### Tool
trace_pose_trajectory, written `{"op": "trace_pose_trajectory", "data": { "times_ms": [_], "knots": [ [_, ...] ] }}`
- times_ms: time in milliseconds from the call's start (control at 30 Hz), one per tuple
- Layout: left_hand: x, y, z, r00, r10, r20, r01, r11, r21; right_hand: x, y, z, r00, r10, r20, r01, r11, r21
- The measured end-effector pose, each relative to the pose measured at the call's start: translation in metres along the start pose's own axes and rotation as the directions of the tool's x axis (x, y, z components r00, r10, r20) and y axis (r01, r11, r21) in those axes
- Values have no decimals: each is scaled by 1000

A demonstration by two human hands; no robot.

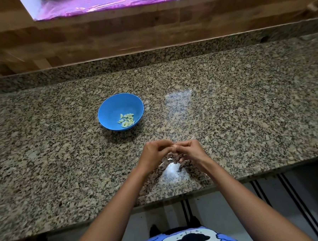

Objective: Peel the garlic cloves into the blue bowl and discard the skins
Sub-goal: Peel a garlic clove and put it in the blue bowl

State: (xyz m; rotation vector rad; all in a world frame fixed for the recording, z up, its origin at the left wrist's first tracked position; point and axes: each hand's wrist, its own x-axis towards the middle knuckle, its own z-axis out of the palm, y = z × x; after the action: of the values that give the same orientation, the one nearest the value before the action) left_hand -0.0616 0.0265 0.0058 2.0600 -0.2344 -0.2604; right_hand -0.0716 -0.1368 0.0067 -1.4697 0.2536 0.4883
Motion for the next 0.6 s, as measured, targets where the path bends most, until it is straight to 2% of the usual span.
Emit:
{"op": "trace_pose_trajectory", "data": {
  "times_ms": [100, 233, 367, 400, 467, 600],
  "knots": [
    [2, -3, -1, 992, -122, 17, 123, 959, -256, 0, 0, 3, 999, -41, -22, 39, 996, -74],
    [-4, 2, 3, 964, -263, 45, 243, 794, -557, 4, 2, 11, 977, -142, -156, 113, 976, -184],
    [-7, 2, 9, 884, -454, 112, 325, 424, -845, 4, 8, 17, 968, -116, -221, 66, 973, -223],
    [-7, 2, 9, 873, -474, 118, 321, 374, -870, 2, 9, 18, 968, -110, -224, 62, 976, -210],
    [-7, 1, 9, 862, -496, 102, 318, 374, -871, 1, 12, 18, 965, -131, -228, 75, 968, -238],
    [-8, -1, 9, 861, -506, 51, 324, 470, -821, 7, 15, 17, 948, -233, -217, 123, 897, -426]
  ]
}}
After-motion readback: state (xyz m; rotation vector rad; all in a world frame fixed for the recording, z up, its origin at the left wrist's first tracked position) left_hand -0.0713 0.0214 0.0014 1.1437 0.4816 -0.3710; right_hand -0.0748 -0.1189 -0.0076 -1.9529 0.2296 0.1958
